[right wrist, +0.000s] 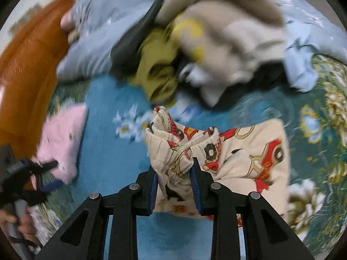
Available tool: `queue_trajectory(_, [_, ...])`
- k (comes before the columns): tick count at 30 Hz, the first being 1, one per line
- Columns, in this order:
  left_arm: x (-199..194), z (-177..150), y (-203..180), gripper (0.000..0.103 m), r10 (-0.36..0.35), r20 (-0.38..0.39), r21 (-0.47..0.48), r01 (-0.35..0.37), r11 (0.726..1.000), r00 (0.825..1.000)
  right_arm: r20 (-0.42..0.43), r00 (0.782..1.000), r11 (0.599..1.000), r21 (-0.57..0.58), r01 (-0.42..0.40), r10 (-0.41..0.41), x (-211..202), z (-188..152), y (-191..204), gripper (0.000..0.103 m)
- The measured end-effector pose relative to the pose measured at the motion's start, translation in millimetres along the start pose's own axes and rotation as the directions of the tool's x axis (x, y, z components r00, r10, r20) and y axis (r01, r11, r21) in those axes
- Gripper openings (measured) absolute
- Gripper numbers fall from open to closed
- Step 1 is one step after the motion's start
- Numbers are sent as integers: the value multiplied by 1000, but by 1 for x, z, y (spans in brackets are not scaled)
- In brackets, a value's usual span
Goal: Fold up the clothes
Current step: 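Grasp the folded pants with the right gripper and press them flat with the left gripper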
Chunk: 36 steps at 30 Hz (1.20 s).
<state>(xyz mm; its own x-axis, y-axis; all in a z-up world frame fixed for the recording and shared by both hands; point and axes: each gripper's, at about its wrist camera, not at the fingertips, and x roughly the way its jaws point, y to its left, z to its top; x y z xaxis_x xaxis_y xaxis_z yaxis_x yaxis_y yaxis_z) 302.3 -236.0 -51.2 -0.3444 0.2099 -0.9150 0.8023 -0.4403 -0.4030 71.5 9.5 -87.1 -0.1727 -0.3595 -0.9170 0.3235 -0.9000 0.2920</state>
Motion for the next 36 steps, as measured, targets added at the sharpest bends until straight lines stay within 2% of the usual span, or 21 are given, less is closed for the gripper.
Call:
queue_trajectory(5, [9, 1, 15, 68, 30, -44, 39, -29, 999, 999, -109, 991, 995, -69, 76, -83, 54, -19, 25, 30])
queue_trajectory(7, [14, 0, 20, 68, 31, -63, 41, -28, 999, 998, -133, 986, 993, -80, 91, -101, 63, -25, 28, 32])
queue_trajectory(9, [22, -2, 22, 68, 28, -85, 41, -25, 999, 996, -158, 984, 994, -81, 75, -87, 66, -28, 29, 41])
queue_trajectory(10, [26, -3, 21, 68, 25, -97, 43, -21, 999, 995, -163, 985, 996, -72, 47, -58, 63, -29, 28, 45])
queue_trajectory(11, [30, -4, 18, 68, 20, -108, 49, -15, 999, 994, -163, 986, 998, -58, 13, -23, 58, -29, 26, 53])
queue_trajectory(12, [35, -7, 12, 68, 12, -121, 61, -5, 998, 993, -157, 987, 999, -27, -33, 29, 50, -29, 21, 56])
queue_trajectory(14, [46, -11, 2, 68, -3, -147, 84, 15, 996, 989, -120, 988, 995, 50, -89, 95, 29, -29, 5, 58])
queue_trajectory(16, [60, -17, -15, 69, -14, -185, 120, 36, 992, 983, -64, 994, 987, 142, -78, 88, 8, -29, -23, 59])
queue_trajectory(19, [85, -29, -44, 69, -11, -241, 187, 58, 981, 970, -8, 1000, 956, 292, -12, 15, -15, -30, -83, 59])
queue_trajectory(22, [112, -43, -75, 69, 18, -279, 260, 58, 964, 960, -35, 996, 919, 386, 87, -80, -20, -32, -138, 59])
queue_trajectory(25, [127, -60, -111, 69, 47, -256, 380, 55, 923, 966, -62, 992, 892, 433, 128, -112, -21, -33, -177, 59])
queue_trajectory(28, [136, -74, -146, 69, 37, -265, 500, 104, 860, 964, -64, 993, 892, 436, 119, -100, -23, -35, -192, 59])
queue_trajectory(31, [159, -89, -177, 69, 85, -291, 616, 118, 779, 953, -77, 995, 907, 409, 96, -70, -16, -32, -190, 59])
queue_trajectory(32, [167, -92, -184, 69, 99, -303, 638, 124, 760, 948, -81, 995, 913, 400, 88, -60, -13, -31, -188, 59])
queue_trajectory(34, [185, -97, -192, 69, 128, -340, 656, 137, 743, 932, -92, 995, 926, 369, 80, -49, -8, -32, -182, 59])
queue_trajectory(36, [195, -100, -196, 67, 136, -370, 658, 156, 737, 919, -98, 994, 931, 358, 75, -43, -5, -32, -183, 59])
